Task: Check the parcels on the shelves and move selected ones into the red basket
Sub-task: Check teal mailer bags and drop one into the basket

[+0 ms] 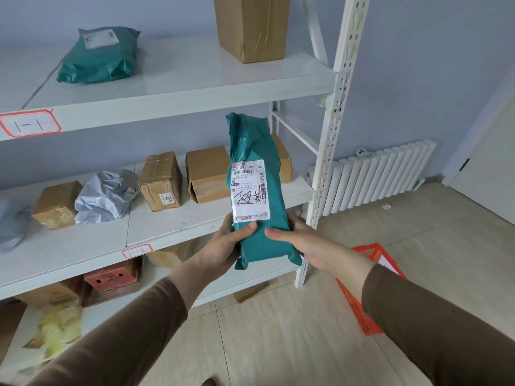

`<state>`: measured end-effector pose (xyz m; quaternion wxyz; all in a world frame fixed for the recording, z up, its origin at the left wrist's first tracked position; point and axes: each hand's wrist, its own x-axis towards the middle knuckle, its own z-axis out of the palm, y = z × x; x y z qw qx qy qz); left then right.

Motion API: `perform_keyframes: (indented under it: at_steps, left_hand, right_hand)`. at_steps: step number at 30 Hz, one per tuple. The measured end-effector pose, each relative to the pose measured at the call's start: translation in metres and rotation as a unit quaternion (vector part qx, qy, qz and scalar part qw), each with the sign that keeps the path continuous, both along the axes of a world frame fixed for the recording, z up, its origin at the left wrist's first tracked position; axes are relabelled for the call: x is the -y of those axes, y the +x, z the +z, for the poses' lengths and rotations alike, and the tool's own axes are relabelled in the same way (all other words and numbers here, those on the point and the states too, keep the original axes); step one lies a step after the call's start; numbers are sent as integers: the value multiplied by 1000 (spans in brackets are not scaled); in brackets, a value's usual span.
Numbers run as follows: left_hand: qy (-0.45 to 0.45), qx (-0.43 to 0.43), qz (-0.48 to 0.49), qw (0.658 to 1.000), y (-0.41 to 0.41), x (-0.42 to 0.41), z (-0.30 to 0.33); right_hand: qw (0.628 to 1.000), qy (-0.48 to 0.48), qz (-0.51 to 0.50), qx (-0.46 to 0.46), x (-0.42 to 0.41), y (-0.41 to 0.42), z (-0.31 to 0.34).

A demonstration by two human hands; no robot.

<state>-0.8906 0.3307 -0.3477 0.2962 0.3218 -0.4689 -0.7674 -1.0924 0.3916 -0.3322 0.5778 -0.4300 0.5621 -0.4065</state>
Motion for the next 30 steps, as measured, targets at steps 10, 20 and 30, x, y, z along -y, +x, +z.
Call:
perform_keyframes:
  at_steps: [10, 20, 30]
  left_hand:
    - [-208, 81, 24, 974, -23, 3, 32]
    - [-210, 115, -43, 970, -60, 9, 37]
    - [-68, 115, -135, 982, -128, -6, -23]
  right_hand:
    - [1000, -5, -10, 16, -25, -28, -18]
    - [997, 3, -67, 25, -64, -56, -16]
    - [971, 59, -221, 66, -89, -94, -72]
